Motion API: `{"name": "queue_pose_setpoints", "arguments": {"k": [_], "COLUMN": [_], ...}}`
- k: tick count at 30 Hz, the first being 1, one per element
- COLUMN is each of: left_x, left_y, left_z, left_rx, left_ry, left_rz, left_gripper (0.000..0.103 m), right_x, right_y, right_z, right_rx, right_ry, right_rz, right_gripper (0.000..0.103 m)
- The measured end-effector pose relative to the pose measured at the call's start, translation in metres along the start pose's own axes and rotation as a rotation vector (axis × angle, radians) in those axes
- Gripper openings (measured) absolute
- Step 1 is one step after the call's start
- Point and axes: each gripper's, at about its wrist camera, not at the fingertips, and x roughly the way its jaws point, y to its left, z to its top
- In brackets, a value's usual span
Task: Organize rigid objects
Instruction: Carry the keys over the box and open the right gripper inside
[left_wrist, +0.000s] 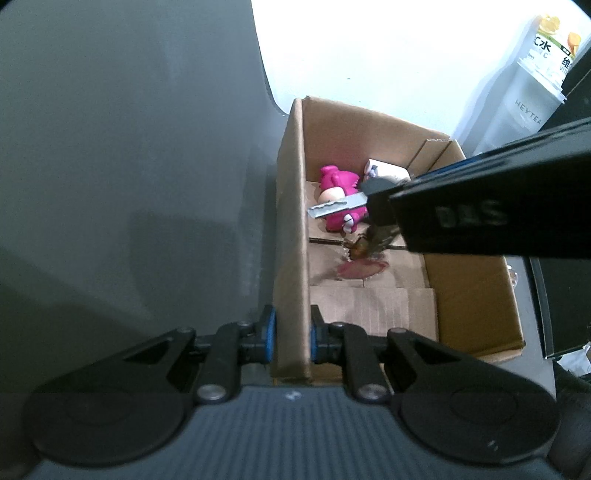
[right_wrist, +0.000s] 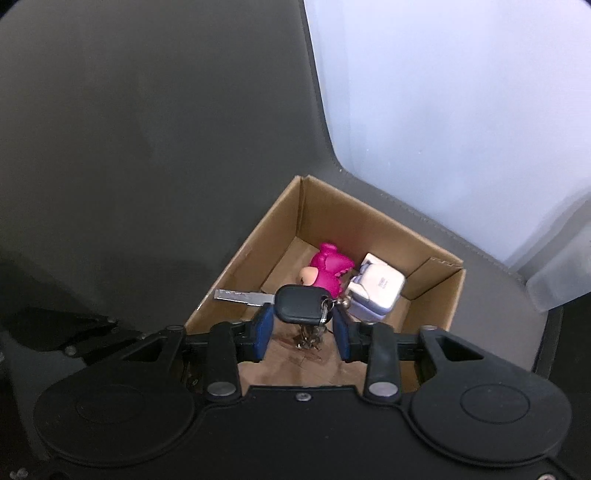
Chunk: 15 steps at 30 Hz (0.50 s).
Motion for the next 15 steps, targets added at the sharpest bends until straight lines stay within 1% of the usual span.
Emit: {"name": "queue_pose_setpoints", "arguments": {"k": [8, 15], "left_x": [0.0013, 0.0022], "left_y": [0.0014, 0.0008], "left_z": [-0.0007, -0.001], "left_rx": [0.001, 0.003], "left_ry": [-0.001, 0.001], "left_rz": [-0.002, -0.001], "left_gripper": [0.016, 0.016], "right_x": [0.012, 0.0022], "right_y": [0.0014, -0.0078], "right_z": [0.0002, -0.0062], "right_rx": [0.029, 0.073], "right_ry": [0.028, 0.007], "right_rz": [0.011, 0.025], "right_gripper": [0.028, 0.029]}}
